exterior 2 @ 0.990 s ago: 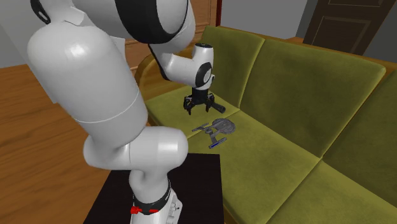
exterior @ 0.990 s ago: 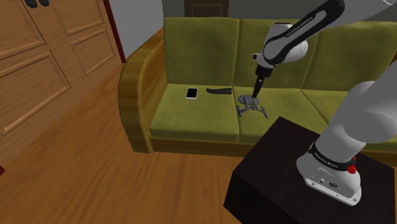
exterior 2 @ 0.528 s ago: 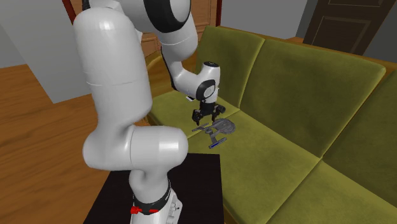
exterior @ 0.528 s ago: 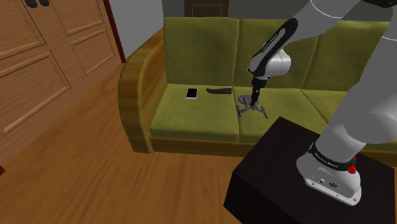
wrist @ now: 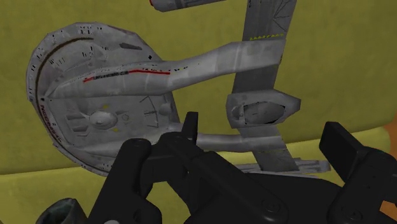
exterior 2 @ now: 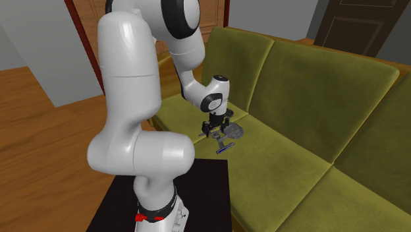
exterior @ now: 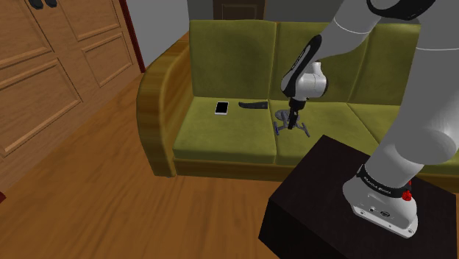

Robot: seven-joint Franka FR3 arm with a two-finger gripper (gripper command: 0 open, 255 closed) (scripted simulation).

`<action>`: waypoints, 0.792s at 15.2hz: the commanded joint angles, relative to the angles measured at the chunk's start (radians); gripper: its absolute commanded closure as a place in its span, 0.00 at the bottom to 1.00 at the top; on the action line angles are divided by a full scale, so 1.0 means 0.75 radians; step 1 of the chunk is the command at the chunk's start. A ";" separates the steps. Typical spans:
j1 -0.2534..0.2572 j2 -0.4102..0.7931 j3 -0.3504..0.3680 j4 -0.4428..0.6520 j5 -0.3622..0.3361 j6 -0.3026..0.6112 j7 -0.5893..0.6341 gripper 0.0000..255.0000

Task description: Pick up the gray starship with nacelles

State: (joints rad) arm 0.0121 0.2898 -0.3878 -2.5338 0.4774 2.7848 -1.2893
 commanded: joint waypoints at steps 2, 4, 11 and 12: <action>-0.024 0.037 0.033 0.012 0.046 0.022 -0.035 0.00; -0.026 0.040 0.034 0.014 0.047 0.023 -0.037 1.00; -0.025 0.039 0.034 0.014 0.047 0.023 -0.036 1.00; -0.024 0.037 0.033 0.012 0.046 0.022 -0.035 1.00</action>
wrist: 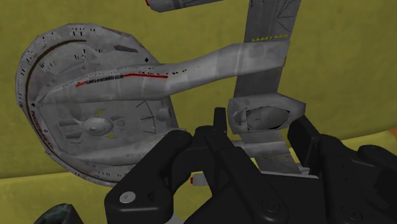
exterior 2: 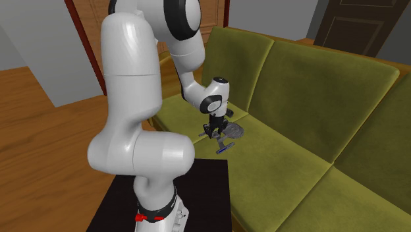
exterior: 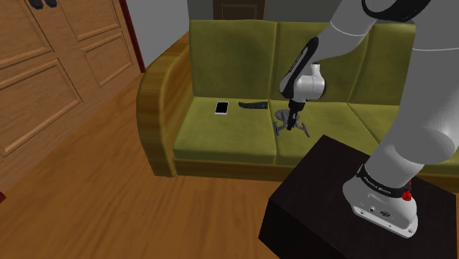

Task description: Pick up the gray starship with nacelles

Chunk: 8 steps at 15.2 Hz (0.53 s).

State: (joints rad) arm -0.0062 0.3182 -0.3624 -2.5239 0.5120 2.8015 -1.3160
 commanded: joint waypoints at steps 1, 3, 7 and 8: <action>0.015 -0.022 -0.021 -0.007 -0.027 -0.014 0.021 1.00; 0.044 -0.065 -0.060 -0.018 -0.081 -0.042 0.063 1.00; 0.093 -0.152 -0.131 -0.036 -0.196 -0.099 0.151 1.00; 0.103 -0.174 -0.147 -0.039 -0.227 -0.114 0.173 1.00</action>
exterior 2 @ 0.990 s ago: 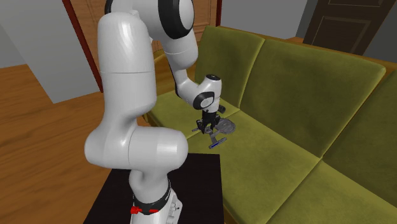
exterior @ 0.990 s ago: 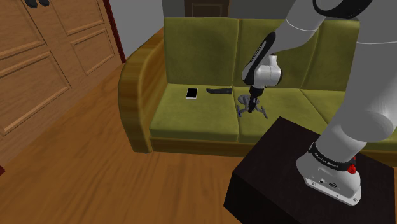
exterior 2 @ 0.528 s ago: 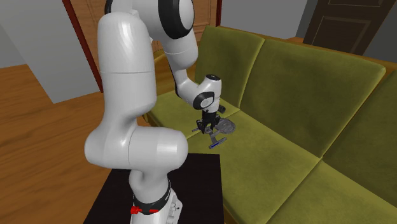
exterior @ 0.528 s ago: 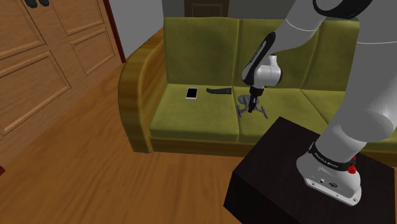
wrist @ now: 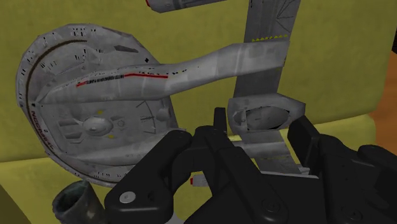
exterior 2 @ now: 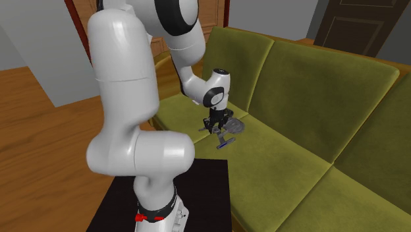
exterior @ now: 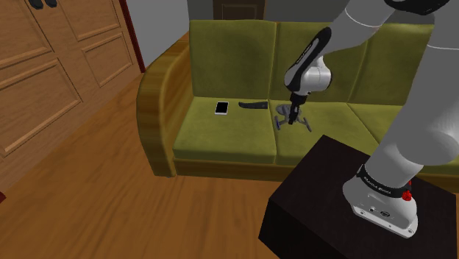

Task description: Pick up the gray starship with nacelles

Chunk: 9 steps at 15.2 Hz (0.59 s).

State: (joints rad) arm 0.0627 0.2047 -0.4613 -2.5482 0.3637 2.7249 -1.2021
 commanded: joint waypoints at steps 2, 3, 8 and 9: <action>0.028 -0.066 -0.044 -0.012 -0.089 -0.042 0.067 1.00; 0.036 -0.089 -0.057 -0.014 -0.119 -0.058 0.089 1.00; 0.052 -0.180 -0.094 -0.018 -0.240 -0.127 0.179 1.00; 0.052 -0.180 -0.094 -0.018 -0.240 -0.127 0.179 1.00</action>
